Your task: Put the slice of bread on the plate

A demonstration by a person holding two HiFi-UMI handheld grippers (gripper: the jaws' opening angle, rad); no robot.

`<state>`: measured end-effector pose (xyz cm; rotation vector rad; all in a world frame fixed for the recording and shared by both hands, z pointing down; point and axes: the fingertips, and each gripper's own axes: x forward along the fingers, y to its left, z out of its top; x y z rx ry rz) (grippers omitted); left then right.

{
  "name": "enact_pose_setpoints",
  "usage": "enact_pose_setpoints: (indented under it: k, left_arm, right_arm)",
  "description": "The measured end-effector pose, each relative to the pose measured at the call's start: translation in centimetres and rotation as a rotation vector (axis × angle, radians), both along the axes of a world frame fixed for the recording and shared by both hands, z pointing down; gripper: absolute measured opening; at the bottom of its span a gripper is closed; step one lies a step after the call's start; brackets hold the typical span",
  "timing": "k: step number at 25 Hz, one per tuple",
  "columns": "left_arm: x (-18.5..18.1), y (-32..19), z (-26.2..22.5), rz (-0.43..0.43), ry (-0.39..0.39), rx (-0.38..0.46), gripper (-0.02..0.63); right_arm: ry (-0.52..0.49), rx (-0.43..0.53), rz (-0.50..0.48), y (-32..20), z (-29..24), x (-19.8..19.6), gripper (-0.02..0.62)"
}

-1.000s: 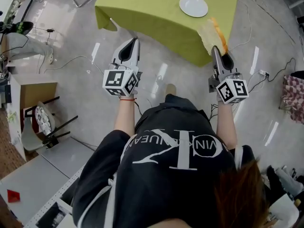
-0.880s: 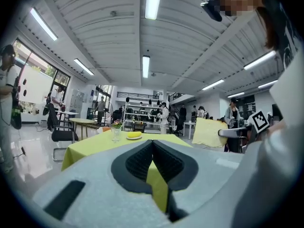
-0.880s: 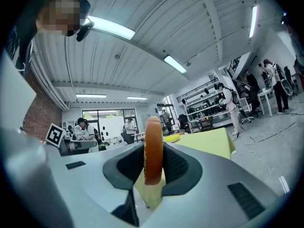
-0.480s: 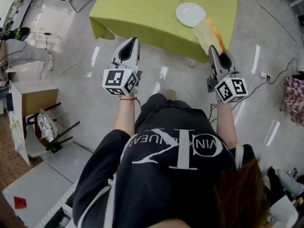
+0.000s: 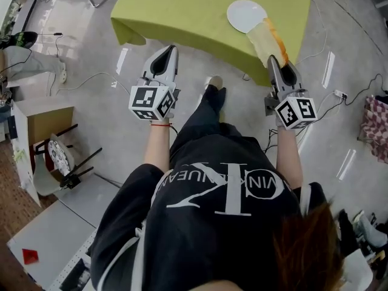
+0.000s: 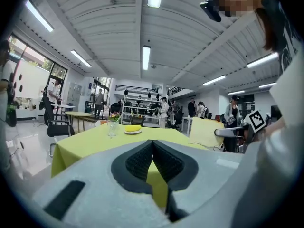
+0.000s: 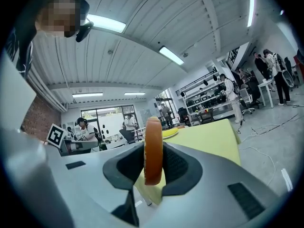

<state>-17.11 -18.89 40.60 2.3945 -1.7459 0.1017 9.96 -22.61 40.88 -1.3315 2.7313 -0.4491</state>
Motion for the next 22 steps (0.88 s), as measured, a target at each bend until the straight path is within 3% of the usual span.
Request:
enact_pose_setpoints:
  k: [15,22]
  left_arm:
    - [2.0,-10.3,0.4,0.107,0.033,0.001,0.011]
    - [2.2,-14.2,1.4,0.128,0.046,-0.031,0.011]
  right_arm:
    - [-0.002,-0.117,-0.006,-7.1,1.9,-2.1,0.092]
    - [-0.130,-0.276,-0.016,-10.9,3.7,-3.8,0.095]
